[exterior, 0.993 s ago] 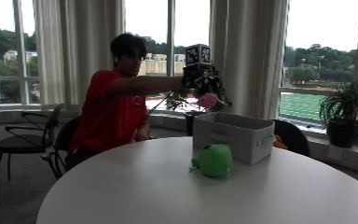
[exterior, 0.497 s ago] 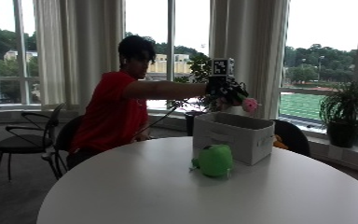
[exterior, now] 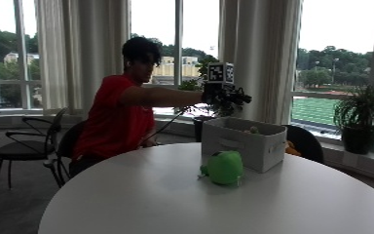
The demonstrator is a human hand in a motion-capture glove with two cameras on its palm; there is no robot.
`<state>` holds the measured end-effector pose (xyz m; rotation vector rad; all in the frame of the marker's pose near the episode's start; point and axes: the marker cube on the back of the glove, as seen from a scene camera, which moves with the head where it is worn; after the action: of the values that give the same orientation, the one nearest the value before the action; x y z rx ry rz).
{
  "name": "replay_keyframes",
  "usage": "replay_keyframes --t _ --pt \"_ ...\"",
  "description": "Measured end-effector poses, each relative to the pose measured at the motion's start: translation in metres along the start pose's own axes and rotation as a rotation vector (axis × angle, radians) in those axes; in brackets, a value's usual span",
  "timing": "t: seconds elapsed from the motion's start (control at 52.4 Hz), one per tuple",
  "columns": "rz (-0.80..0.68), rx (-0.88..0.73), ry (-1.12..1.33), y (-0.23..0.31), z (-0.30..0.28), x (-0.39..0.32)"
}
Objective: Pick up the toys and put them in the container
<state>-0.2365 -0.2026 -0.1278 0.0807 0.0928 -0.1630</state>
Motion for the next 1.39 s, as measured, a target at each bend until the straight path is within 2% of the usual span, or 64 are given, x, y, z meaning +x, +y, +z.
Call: replay_keyframes --t 0.306,0.516,0.783,1.031,1.222,1.394 --pt "0.167 -0.073 0.023 -0.008 0.056 0.140" --pt "0.253 -0.134 0.003 -0.021 0.110 0.178" --pt "0.220 -0.207 -0.043 -0.042 0.174 0.165" --pt "0.194 -0.299 0.075 -0.056 0.203 0.163" --pt "0.223 -0.272 0.090 -0.060 0.213 0.161" --pt "0.196 -0.180 0.192 -0.067 0.207 0.151"
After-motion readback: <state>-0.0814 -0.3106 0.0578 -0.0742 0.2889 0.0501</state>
